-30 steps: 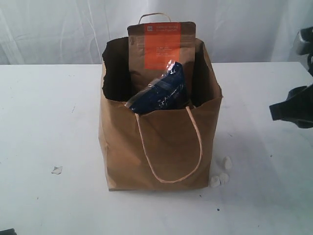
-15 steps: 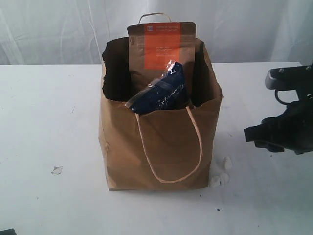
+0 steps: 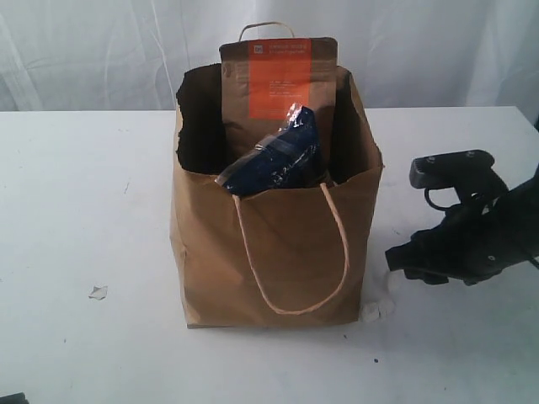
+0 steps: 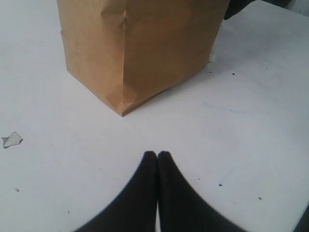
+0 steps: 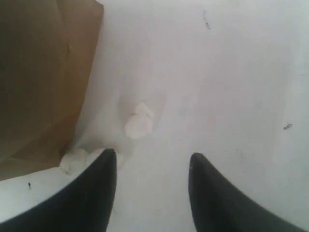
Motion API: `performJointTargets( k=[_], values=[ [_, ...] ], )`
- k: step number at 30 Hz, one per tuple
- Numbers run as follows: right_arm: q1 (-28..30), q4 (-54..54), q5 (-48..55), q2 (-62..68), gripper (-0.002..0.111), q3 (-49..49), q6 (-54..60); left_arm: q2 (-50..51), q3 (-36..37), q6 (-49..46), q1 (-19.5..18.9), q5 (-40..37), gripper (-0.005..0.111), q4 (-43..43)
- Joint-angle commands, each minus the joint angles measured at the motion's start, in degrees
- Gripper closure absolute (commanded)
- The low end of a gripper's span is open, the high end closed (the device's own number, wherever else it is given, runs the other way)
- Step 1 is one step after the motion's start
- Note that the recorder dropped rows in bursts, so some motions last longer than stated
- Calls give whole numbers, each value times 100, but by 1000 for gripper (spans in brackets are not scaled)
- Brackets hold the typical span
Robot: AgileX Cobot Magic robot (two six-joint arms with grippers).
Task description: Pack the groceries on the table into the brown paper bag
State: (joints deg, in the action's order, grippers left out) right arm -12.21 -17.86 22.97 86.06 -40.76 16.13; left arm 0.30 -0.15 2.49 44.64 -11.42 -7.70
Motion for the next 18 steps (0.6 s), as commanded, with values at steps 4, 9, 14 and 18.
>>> performJointTargets(
  k=[4,9,14,18],
  values=[
    [-252,-10,-422,427,63,26,162,-30,15,1,1,-27,107,-39],
    [-274,-10,-658,604,64,-7,173,-30,15,1,1,-27,107,-39],
    [-287,-10,-677,802,64,-164,203,-30,15,1,1,-27,107,-39],
    [-385,6,-653,966,64,-328,315,-30,15,1,1,-27,107,-39]
  ],
)
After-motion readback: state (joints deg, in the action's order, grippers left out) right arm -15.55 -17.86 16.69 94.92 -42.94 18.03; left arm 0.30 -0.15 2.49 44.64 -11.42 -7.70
